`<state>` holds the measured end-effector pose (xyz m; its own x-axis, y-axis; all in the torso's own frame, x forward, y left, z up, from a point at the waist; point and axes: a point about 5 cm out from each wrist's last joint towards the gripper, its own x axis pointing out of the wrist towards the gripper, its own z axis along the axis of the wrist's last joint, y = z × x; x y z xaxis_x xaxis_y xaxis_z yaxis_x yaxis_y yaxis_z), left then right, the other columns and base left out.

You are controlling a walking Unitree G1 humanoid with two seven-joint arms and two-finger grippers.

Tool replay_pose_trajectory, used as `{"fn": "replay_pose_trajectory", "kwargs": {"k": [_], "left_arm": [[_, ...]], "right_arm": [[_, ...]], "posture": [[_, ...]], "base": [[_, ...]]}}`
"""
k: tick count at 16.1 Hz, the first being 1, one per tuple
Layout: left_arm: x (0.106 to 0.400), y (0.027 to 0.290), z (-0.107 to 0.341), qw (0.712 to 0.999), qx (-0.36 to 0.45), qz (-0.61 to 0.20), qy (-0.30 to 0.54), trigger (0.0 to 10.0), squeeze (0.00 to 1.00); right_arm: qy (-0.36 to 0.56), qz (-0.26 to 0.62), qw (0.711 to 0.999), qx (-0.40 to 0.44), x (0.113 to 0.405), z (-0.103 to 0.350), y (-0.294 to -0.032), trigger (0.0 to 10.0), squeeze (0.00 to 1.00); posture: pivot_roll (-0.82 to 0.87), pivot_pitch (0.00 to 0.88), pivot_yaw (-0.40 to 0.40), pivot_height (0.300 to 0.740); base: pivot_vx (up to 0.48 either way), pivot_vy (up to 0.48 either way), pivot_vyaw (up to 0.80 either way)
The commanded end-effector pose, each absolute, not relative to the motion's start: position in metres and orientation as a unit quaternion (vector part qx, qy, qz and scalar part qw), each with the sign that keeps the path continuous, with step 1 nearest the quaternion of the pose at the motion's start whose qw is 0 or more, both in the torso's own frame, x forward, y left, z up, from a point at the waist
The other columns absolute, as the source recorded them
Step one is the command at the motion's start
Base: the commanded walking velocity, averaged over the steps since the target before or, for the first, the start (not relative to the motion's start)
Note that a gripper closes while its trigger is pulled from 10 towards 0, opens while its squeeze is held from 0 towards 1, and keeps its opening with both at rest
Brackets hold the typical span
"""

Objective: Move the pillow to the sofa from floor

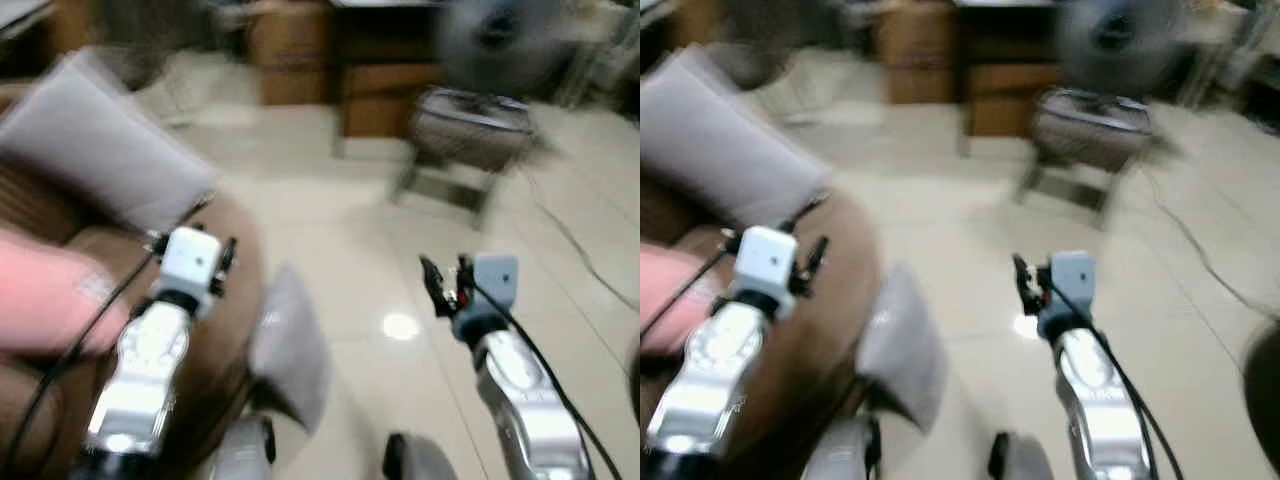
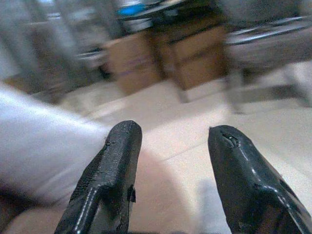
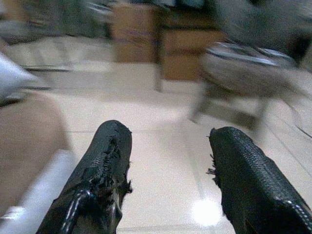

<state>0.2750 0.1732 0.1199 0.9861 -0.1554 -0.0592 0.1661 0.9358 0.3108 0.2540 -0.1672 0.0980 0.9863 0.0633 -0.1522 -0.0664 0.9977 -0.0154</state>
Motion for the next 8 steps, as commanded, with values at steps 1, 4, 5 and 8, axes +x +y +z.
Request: {"fn": "replay_pose_trajectory", "kwargs": {"k": [1, 4, 5, 8], "left_arm": [[0.2773, 0.1684, 0.1254, 0.982, 0.161, -0.093, 0.007, 10.0, 0.08], [0.2779, 0.1669, 0.1259, 0.982, 0.16, -0.096, 0.006, 10.0, 0.07], [0.278, 0.1666, 0.126, 0.982, 0.16, -0.096, 0.006, 10.0, 0.07], [0.2782, 0.1669, 0.1263, 0.982, 0.163, -0.093, 0.006, 10.0, 0.07]], "right_arm": [[0.075, 0.021, 0.997, -0.011, 0.2536, 0.099, -0.1716, 10.0, 0.0], [0.075, 0.02, 0.997, -0.015, 0.2544, 0.0992, -0.1722, 10.0, 0.0], [0.075, 0.02, 0.997, -0.015, 0.2546, 0.0995, -0.1721, 10.0, 0.0], [0.074, 0.022, 0.997, -0.015, 0.2543, 0.0999, -0.1717, 10.0, 0.0]], "posture": [[0.01, 0.0, 0.004, 0.65], [0.01, 0.0, 0.004, 0.65], [0.01, 0.0, 0.004, 0.65], [0.01, 0.0, 0.004, 0.65]], "base": [[0.3, 0.0, 0.0], [0.303, 0.0, 0.0], [0.3, 0.0, 0.0], [0.191, 0.0, 0.0]]}}
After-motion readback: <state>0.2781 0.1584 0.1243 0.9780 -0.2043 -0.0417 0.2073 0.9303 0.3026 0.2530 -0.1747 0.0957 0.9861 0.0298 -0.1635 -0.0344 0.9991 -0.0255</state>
